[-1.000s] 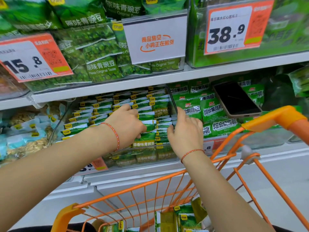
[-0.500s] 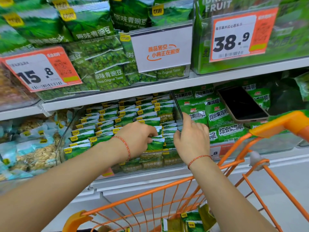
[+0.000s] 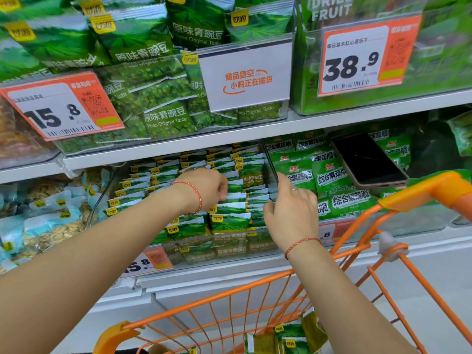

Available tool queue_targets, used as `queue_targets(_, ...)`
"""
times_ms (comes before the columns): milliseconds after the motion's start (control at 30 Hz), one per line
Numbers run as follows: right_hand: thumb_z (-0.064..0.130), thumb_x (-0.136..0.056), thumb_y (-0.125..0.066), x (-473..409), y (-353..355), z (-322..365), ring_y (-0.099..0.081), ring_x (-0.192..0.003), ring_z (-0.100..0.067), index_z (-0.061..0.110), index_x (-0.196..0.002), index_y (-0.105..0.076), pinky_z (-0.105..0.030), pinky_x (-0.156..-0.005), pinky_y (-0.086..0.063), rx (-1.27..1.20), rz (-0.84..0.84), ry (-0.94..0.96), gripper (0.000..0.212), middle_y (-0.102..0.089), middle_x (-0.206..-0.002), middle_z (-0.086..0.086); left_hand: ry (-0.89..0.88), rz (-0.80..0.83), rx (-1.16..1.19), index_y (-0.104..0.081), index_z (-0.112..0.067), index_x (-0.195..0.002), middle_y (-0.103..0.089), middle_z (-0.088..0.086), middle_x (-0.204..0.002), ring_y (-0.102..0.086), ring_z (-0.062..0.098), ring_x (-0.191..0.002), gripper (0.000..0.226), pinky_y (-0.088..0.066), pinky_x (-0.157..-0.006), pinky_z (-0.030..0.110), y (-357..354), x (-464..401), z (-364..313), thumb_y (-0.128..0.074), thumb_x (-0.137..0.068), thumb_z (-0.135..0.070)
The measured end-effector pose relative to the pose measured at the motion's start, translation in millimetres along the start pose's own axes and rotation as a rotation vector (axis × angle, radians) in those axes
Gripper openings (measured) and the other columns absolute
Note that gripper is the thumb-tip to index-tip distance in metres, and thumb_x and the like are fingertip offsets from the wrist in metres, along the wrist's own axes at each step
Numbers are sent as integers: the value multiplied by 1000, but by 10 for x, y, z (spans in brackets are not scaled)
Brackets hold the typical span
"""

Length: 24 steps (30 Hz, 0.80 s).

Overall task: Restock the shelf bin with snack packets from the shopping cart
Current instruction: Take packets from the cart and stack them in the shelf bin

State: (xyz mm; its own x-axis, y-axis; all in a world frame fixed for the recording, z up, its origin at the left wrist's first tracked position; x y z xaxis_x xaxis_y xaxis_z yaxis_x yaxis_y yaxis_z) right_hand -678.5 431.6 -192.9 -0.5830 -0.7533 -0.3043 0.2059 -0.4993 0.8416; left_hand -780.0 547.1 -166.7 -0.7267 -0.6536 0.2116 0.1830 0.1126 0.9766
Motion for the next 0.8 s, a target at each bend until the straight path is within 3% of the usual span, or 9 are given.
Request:
queue_targets(167, 21, -94, -48, -4, 75, 41, -32, -135, -27, 8, -145, -31, -35, -114, -19, -101, -129, 45, 55, -43, -142, -11, -48, -86, -59, -51, -26, -89, -58, -7, -80, -55, 20, -82, 12, -48, -70, 32, 64, -10, -9, -47, -98, -19)
queue_targets(267, 14, -95, -46, 90, 345, 255, -47, -120, -24, 5, -132, -51, -25, -102, -32, -297, -314, 214, 39, -55, -128, -12, -100, -148, -166, -52, -28, -94, -57, -7, -80, -49, 16, -87, 13, -33, -76, 28, 62, 4, -107, -47, -96, -16)
queue_targets(367, 23, -101, -38, 62, 176, 305, -49, -71, -12, 17, -93, -67, -28, -65, -34, -594, -7, 13, 31, -62, -79, -5, -131, -213, -225, -56, -28, -103, -52, -4, -83, -38, 14, -82, 11, -25, -75, 27, 118, 35, -199, -48, -97, -25)
queue_targets(433, 40, -102, -28, 57, -73, 350, -38, -59, -15, 19, -64, -44, -32, -53, -24, -689, 222, -194, 46, -42, -61, 0, -127, -212, -204, -59, -30, -107, -52, -4, -87, -32, 12, -78, 15, -23, -73, 26, 132, 49, -199, -48, -98, -29)
queue_targets(500, 58, -97, -15, 97, -295, 407, -36, -62, -18, 15, -75, -45, -31, -50, -21, -673, 427, -344, 57, -41, -69, -3, -150, -203, -162, -63, -32, -109, -58, -4, -90, -37, 11, -81, 19, -28, -74, 27, 115, 66, -189, -48, -97, -33)
queue_targets(567, 63, -95, -8, 109, -370, 424, -47, -67, -21, 12, -110, -57, -31, -53, -32, -706, 524, -437, 73, -53, -79, -8, -179, -212, -118, -66, -32, -106, -63, -5, -99, -46, 13, -97, 20, -35, -85, 31, 96, 80, -160, -49, -96, -38)
queue_targets(633, 60, -96, -7, 72, -409, 408, -59, -104, -37, 5, -136, -47, -45, -85, -49, -755, 551, -494, 79, -62, -117, -20, -179, -209, -57, -67, -31, -105, -62, -5, -107, -49, 18, -107, 22, -39, -93, 33, 80, 66, -96, -49, -96, -39)
queue_targets(700, 59, -97, -8, 46, -424, 407, -41, -130, -39, 1, -140, -39, -51, -109, -32, -774, 532, -503, 78, -42, -142, -22, -140, -171, 30, -67, -30, -107, -63, -4, -106, -53, 19, -105, 22, -43, -90, 32, 42, 40, -1, -47, -98, -33)
queue_targets(800, 58, -97, -10, 36, -453, 396, -48, -122, -39, -6, -128, -54, -52, -106, -34, -815, 447, -490, 83, -53, -131, -25, -88, -187, 112, -61, -28, -105, -65, -3, -98, -54, 18, -100, 15, -45, -83, 31, 11, 13, 122, -53, -95, -21)
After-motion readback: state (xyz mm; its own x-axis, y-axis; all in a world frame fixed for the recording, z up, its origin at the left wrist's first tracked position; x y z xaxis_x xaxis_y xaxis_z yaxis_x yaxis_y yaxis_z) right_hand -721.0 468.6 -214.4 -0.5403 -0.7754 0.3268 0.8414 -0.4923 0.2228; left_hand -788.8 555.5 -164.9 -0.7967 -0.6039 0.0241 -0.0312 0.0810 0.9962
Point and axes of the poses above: each hand's wrist, its own x-axis away from the middle knuckle, its own y-axis out of the back of the hand, z = x × y, the point moved 10 cm from there along -x, towards the middle knuckle
